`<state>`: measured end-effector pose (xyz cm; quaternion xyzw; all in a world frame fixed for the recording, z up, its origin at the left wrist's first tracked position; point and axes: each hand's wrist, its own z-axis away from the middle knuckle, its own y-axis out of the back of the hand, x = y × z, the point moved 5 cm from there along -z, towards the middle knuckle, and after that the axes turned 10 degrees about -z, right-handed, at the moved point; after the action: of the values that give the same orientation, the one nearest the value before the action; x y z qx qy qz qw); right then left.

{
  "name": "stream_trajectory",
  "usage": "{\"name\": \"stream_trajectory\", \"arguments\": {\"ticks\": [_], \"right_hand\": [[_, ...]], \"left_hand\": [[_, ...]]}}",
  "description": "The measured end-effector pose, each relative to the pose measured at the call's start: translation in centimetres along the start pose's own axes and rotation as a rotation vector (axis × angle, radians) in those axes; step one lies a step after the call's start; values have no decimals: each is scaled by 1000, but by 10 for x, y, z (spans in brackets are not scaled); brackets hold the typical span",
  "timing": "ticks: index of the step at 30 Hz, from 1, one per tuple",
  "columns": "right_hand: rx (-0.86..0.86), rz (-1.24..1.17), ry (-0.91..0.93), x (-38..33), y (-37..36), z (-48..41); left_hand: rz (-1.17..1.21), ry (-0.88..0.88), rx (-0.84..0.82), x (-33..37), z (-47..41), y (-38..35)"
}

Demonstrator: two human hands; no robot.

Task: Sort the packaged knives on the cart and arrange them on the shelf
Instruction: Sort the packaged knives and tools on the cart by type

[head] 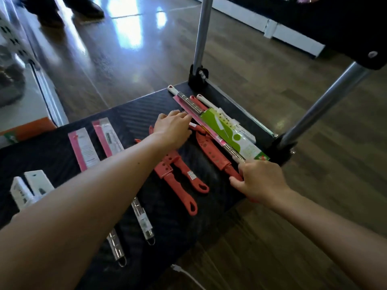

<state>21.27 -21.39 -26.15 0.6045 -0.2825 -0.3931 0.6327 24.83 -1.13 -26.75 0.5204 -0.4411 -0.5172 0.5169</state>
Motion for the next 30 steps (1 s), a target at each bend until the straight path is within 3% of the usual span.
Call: {"name": "stream_trajectory", "arguments": {"ticks": [10,15,20,25,30], "right_hand": [[-89,-127,-86,2,-11,-5],[-129,-212,-127,7,-10,-4],[-211,-475,-255,2,2,-16],[-185,-890,-437,-10,24,-28],[-306,-1178,-571,-27,25,-25]], "left_hand": [[-32,30,-28,14,-15,-22],[-169,-66,98,10,-6,-12],[-107,-120,101,8,6,7],[-281,-143,172,0,6,45],[-386,-144,190,-19,20,76]]}}
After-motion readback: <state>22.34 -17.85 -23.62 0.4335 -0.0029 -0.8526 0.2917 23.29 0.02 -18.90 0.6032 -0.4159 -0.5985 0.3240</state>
